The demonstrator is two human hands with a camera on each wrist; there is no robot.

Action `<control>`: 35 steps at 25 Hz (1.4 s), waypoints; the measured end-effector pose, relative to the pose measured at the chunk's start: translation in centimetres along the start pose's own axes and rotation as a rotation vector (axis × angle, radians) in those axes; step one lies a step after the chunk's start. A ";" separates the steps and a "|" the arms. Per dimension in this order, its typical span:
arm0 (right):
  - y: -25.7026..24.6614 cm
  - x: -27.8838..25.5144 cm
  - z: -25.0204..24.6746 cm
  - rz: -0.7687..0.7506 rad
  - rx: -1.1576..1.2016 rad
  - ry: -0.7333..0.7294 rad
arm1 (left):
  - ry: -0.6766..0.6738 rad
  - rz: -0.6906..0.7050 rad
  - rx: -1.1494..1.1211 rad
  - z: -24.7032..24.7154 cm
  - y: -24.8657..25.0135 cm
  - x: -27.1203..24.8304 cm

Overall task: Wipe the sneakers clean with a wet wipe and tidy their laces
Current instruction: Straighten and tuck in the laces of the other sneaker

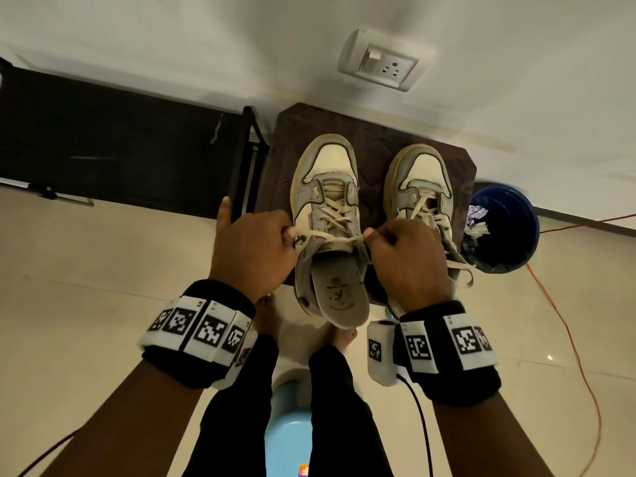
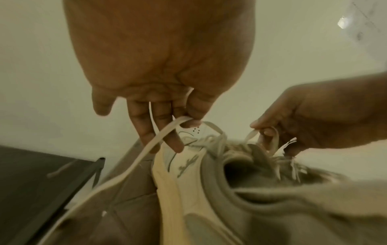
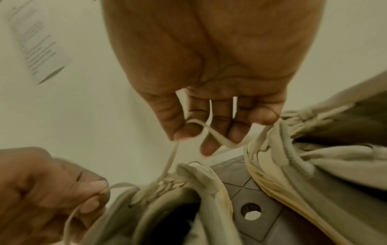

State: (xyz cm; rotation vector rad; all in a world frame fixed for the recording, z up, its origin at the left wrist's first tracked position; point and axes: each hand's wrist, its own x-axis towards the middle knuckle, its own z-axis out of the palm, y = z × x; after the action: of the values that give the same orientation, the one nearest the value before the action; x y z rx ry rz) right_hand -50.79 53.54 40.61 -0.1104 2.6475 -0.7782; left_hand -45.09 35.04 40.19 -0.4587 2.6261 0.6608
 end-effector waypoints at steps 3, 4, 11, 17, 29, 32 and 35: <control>-0.9 -0.1 -0.5 -0.012 0.542 -0.061 | -0.047 -0.154 -0.822 -0.5 0.5 -0.5; -1.1 0.0 -0.4 0.023 0.732 -0.081 | -0.051 -0.181 -1.015 -0.7 0.9 -0.8; -1.4 1.2 0.8 0.042 0.888 -0.064 | 0.130 -0.089 -1.207 0.1 3.2 -0.2; -1.4 1.7 1.1 0.046 0.839 -0.155 | 0.046 -0.020 -1.117 0.6 4.3 0.7; -1.6 1.1 0.6 0.028 1.023 -0.224 | 0.014 -0.172 -1.291 0.2 4.9 1.3; -1.3 1.5 0.9 0.084 0.884 -0.164 | -0.009 -0.127 -1.314 0.2 4.8 1.2; -1.5 1.7 1.2 0.148 0.883 -0.179 | -0.109 -0.099 -1.369 -0.3 4.3 1.1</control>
State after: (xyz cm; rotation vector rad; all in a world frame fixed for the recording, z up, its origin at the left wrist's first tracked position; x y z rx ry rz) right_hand -51.97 51.33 39.93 0.2366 1.9060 -1.6904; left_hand -47.86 38.23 41.60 -0.8292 1.6427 2.2790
